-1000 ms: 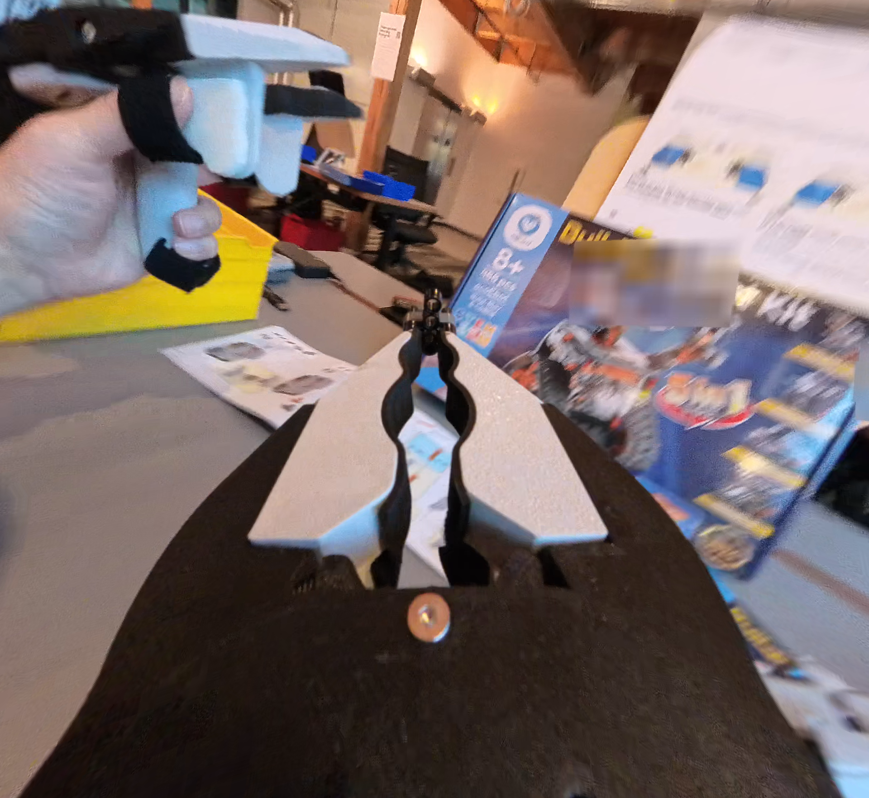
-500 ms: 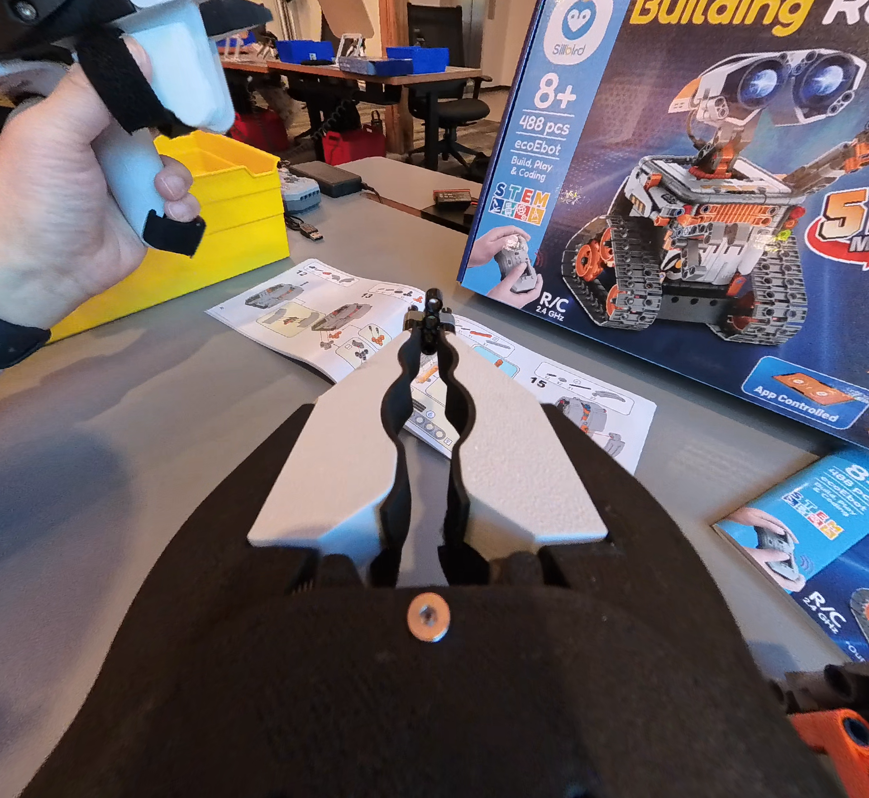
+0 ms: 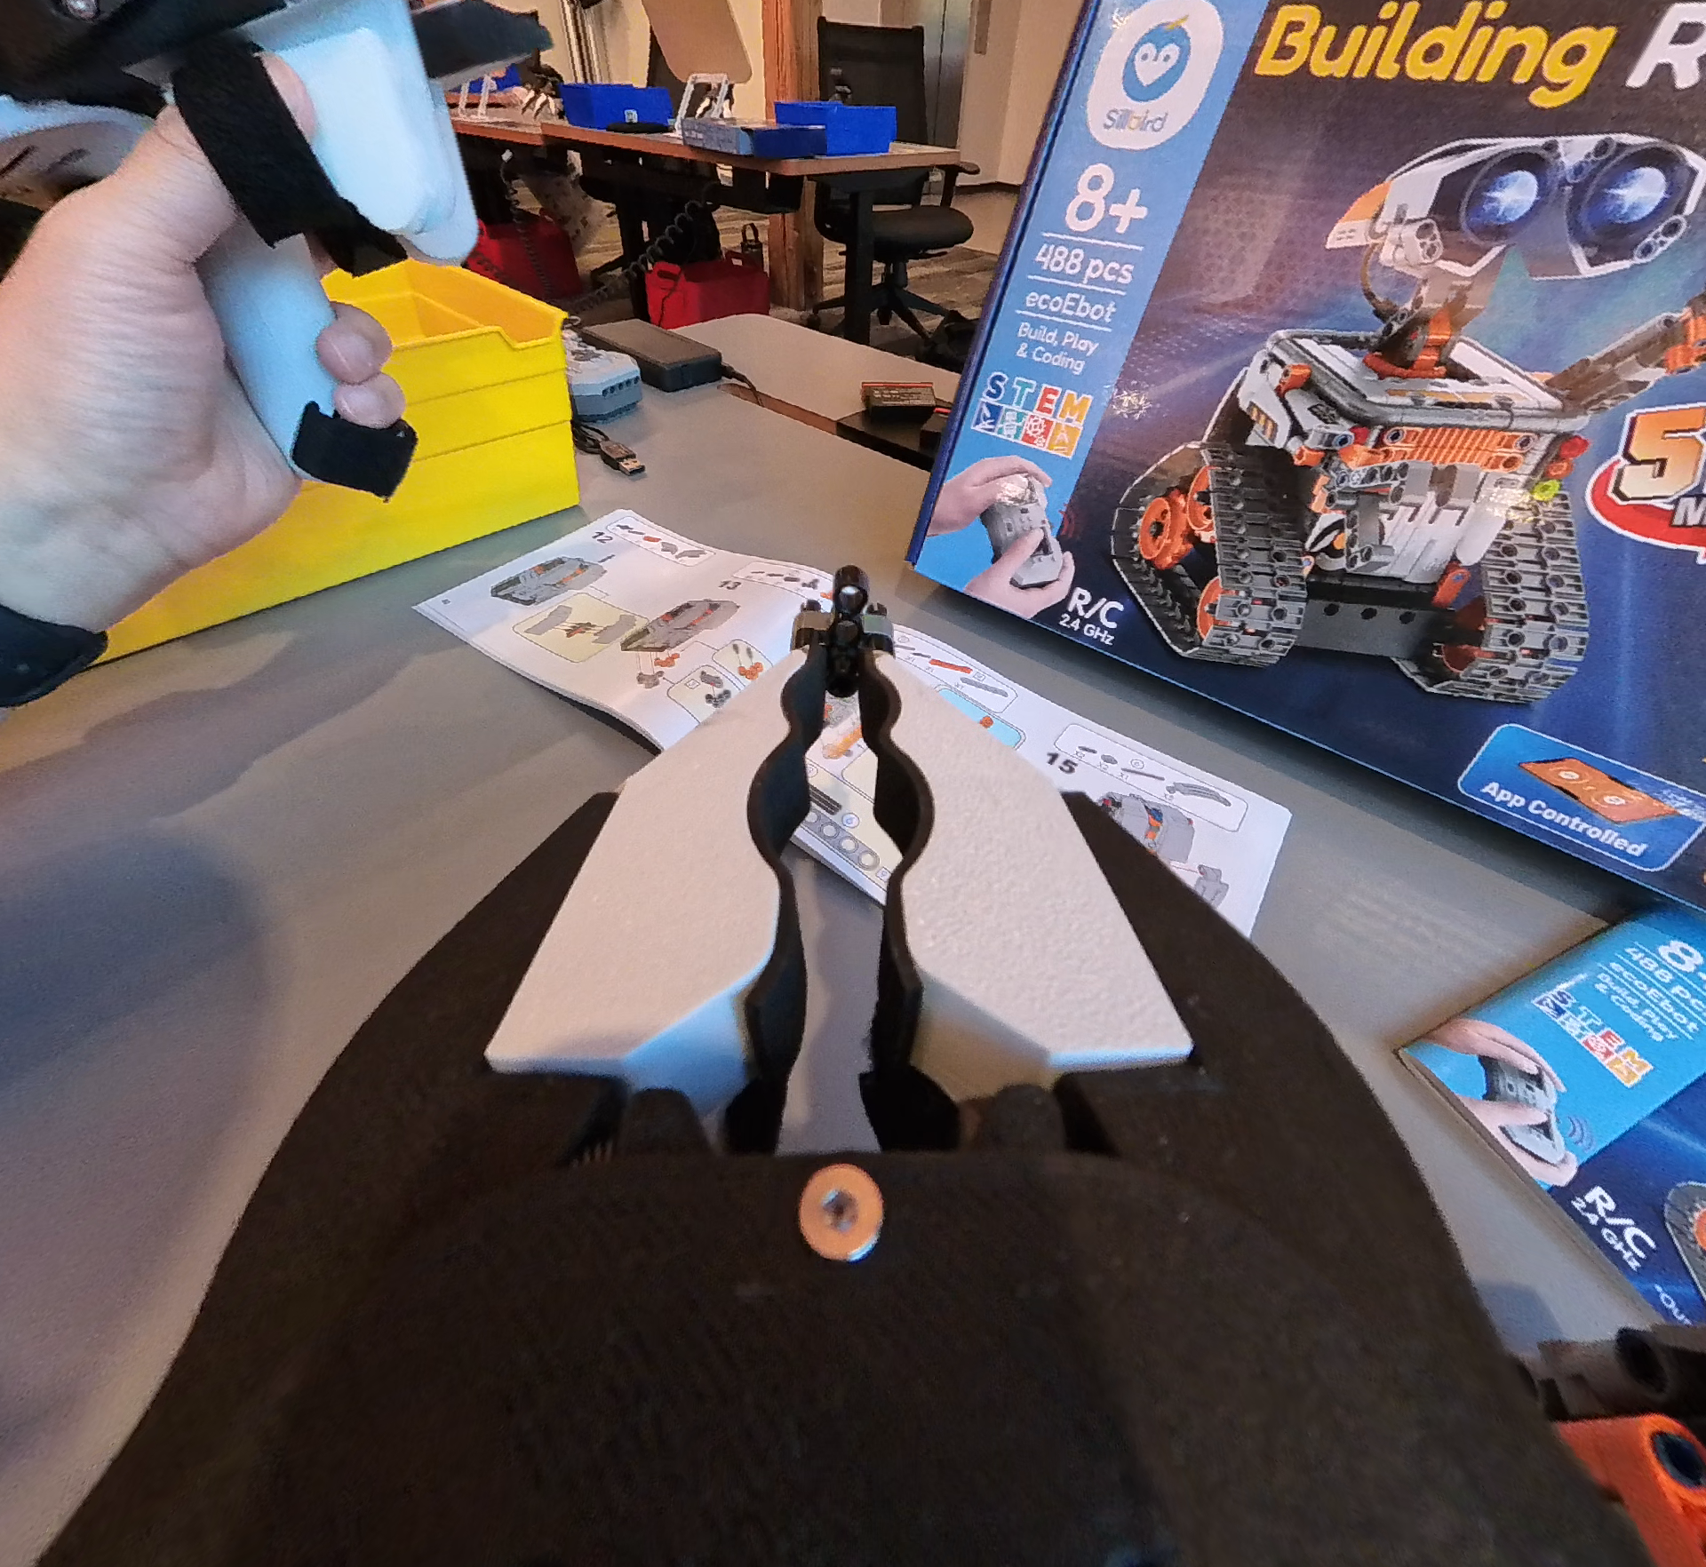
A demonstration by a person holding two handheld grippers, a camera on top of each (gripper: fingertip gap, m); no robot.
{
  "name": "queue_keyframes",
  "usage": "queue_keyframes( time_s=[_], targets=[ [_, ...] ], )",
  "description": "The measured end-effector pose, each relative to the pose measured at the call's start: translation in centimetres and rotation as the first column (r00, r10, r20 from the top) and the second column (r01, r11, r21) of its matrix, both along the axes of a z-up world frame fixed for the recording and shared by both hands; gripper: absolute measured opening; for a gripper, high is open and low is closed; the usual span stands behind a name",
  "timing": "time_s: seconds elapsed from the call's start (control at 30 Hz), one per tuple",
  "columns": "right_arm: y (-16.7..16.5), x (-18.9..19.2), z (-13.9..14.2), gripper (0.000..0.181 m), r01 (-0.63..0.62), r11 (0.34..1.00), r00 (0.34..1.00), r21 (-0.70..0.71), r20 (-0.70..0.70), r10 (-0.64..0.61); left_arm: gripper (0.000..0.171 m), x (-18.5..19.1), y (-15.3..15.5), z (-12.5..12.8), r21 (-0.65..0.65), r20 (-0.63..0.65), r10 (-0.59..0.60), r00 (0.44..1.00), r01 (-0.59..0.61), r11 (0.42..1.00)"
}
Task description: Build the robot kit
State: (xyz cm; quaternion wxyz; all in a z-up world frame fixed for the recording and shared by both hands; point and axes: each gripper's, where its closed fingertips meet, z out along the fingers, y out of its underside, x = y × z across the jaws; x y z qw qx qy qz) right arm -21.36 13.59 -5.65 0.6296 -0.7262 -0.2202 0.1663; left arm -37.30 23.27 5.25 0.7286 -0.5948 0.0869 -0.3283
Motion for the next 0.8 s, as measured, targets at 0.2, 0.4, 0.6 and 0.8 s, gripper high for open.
queue_keyframes(
  time_s=[0.2,0.4,0.6,0.8],
  targets=[
    [-0.3,-0.6,0.3,0.004,-0.032,0.999,0.999,0.029,0.013,0.032,0.054,-0.4,0.0,0.1,0.000,0.022,0.002,1.000,-0.002,1.000],
    [-1.3,-2.4,0.6,0.004,-0.120,0.989,0.990,0.092,0.085,0.112,0.053,-0.8,0.1,0.1,-0.008,0.040,0.006,0.999,-0.005,1.000],
    [-1.6,-3.0,0.1,0.004,-0.144,0.985,0.982,0.092,0.137,0.130,0.051,-0.9,0.2,0.0,-0.018,0.049,0.006,0.999,-0.005,1.000],
    [-1.5,-2.8,0.6,0.004,-0.152,0.985,0.987,0.083,0.069,0.146,0.049,-1.3,0.5,-0.4,-0.048,0.080,0.006,0.997,-0.002,0.999]
  ],
)
